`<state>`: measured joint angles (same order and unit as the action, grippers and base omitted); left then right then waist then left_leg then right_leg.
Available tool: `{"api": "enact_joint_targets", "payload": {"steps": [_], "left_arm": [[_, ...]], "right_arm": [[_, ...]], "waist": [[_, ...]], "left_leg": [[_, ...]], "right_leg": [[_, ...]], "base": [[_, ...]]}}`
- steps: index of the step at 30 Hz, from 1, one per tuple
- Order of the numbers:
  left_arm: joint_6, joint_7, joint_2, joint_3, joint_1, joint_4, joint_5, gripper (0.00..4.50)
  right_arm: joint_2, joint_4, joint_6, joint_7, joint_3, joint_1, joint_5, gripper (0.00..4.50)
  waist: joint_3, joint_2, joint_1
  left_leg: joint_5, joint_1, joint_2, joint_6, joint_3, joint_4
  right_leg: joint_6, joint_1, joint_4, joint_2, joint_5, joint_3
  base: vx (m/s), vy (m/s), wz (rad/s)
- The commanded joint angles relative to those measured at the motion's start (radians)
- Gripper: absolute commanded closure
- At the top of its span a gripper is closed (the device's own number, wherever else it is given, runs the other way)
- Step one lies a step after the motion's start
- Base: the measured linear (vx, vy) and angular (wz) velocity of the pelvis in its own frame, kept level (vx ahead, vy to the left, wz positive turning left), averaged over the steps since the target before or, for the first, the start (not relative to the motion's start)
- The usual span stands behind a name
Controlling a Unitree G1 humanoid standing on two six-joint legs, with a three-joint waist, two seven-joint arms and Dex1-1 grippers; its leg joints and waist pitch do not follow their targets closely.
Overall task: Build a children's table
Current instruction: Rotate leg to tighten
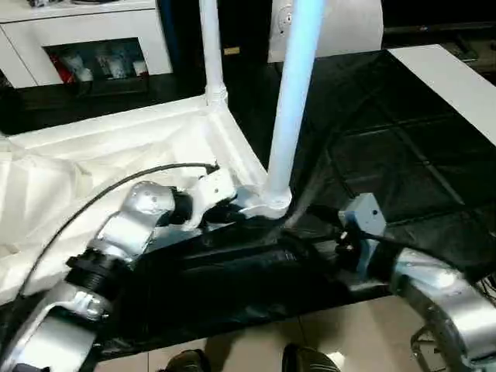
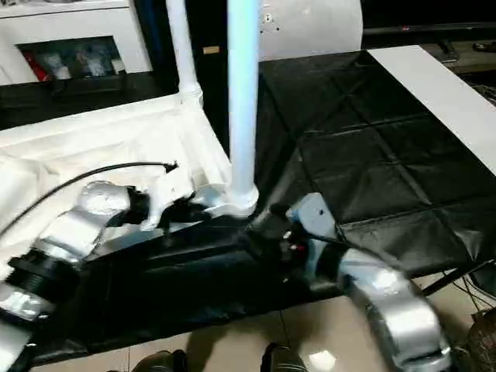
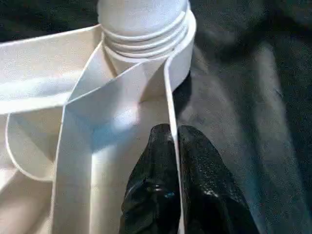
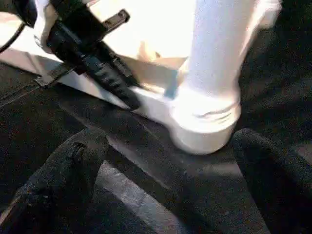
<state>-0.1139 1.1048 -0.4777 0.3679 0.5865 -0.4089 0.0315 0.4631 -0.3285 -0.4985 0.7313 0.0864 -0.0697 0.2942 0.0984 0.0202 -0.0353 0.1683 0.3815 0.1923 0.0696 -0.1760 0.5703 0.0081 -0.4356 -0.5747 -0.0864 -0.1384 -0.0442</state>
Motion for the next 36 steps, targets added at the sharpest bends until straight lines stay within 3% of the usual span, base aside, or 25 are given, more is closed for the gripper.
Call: {"api": "enact_joint_targets", "payload": {"steps": [1, 2, 6, 9, 10, 13, 16, 17, 19, 22, 36], "left_arm": [[0.081, 0.118, -0.018, 0.067, -0.027, 0.006, 0.018, 4.43], [0.092, 0.132, -0.020, 0.067, -0.029, 0.007, 0.010, 4.43], [0.095, 0.224, -0.029, 0.061, -0.036, 0.046, -0.061, 4.43], [0.156, 0.287, -0.045, 0.084, -0.029, 0.032, -0.062, 4.43], [0.157, 0.289, -0.045, 0.084, -0.029, 0.032, -0.062, 4.50], [0.184, 0.348, -0.050, 0.097, -0.027, 0.042, -0.064, 4.50], [0.190, 0.368, -0.053, 0.104, -0.025, 0.046, -0.060, 4.50], [0.195, 0.372, -0.054, 0.106, -0.022, 0.040, -0.058, 4.50], [0.212, 0.379, -0.056, 0.110, -0.012, 0.024, -0.055, 4.50], [0.218, 0.385, -0.055, 0.108, -0.007, 0.016, -0.057, 4.50], [0.189, 0.403, -0.053, 0.093, -0.016, 0.020, -0.074, 4.50]], "right_arm": [[0.024, 0.006, 0.010, 0.048, -0.022, -0.019, 0.030, 0.00], [0.031, 0.007, 0.010, 0.059, -0.024, -0.022, 0.035, 0.00], [0.091, 0.047, 0.032, 0.161, -0.014, -0.069, 0.054, 0.00], [0.120, 0.087, 0.049, 0.270, 0.025, -0.108, 0.075, 0.00], [0.120, 0.089, 0.049, 0.274, 0.027, -0.109, 0.076, 0.29], [0.116, 0.159, 0.066, 0.355, 0.061, -0.165, 0.087, 0.39], [0.124, 0.182, 0.070, 0.405, 0.089, -0.190, 0.087, 0.80], [0.128, 0.186, 0.060, 0.428, 0.098, -0.198, 0.098, 0.80], [0.137, 0.201, 0.053, 0.471, 0.117, -0.214, 0.107, 0.87], [0.140, 0.219, 0.055, 0.498, 0.130, -0.226, 0.106, 1.28], [0.125, 0.308, 0.067, 0.569, 0.180, -0.275, 0.098, 2.39]], "waist": [[-0.069, -0.004, -0.004], [-0.069, -0.001, -0.007], [-0.071, 0.000, -0.023], [-0.071, -0.001, -0.023], [-0.070, -0.001, -0.024], [-0.070, -0.004, -0.026], [-0.071, -0.004, -0.029], [-0.071, -0.011, -0.028], [-0.072, -0.007, -0.031], [-0.074, -0.008, -0.032], [-0.072, -0.009, -0.041]], "left_leg": [[0.246, -0.011, 0.020, -0.054, 0.001, -0.062], [0.252, -0.017, 0.022, -0.052, -0.001, -0.061], [0.248, -0.021, 0.027, -0.049, -0.003, -0.060], [0.260, -0.017, 0.027, -0.054, -0.001, -0.060], [0.271, -0.019, 0.027, -0.055, -0.002, -0.059], [0.268, -0.017, 0.027, -0.052, -0.002, -0.060], [0.269, -0.019, 0.029, -0.047, -0.002, -0.059], [0.264, -0.017, 0.029, -0.049, -0.003, -0.059], [0.246, -0.015, 0.030, -0.054, -0.001, -0.059], [0.241, -0.014, 0.028, -0.058, -0.003, -0.056], [0.232, -0.014, 0.029, -0.056, -0.004, -0.055]], "right_leg": [[-0.188, 0.063, 0.065, -0.035, -0.306, 0.031], [-0.193, 0.059, 0.066, -0.036, -0.308, 0.032], [-0.223, 0.057, 0.057, -0.037, -0.274, 0.032], [-0.226, 0.059, 0.053, -0.038, -0.266, 0.031], [-0.226, 0.057, 0.056, -0.040, -0.279, 0.032], [-0.222, 0.058, 0.058, -0.042, -0.309, 0.031], [-0.223, 0.057, 0.056, -0.042, -0.317, 0.031], [-0.222, 0.058, 0.056, -0.042, -0.313, 0.032], [-0.225, 0.060, 0.051, -0.042, -0.292, 0.031], [-0.232, 0.060, 0.050, -0.042, -0.286, 0.031], [-0.234, 0.059, 0.049, -0.041, -0.293, 0.030]], "base": [[0.000, 0.000, 0.00], [0.000, 0.000, 0.00], [0.000, 0.000, 0.00], [0.000, 0.000, 0.00], [0.000, 0.000, 0.00], [0.000, 0.000, 0.00], [0.000, 0.000, 0.00], [0.000, 0.000, 0.00], [0.000, 0.000, 0.00], [0.000, 0.000, 0.00], [0.000, 0.000, 0.00]]}}
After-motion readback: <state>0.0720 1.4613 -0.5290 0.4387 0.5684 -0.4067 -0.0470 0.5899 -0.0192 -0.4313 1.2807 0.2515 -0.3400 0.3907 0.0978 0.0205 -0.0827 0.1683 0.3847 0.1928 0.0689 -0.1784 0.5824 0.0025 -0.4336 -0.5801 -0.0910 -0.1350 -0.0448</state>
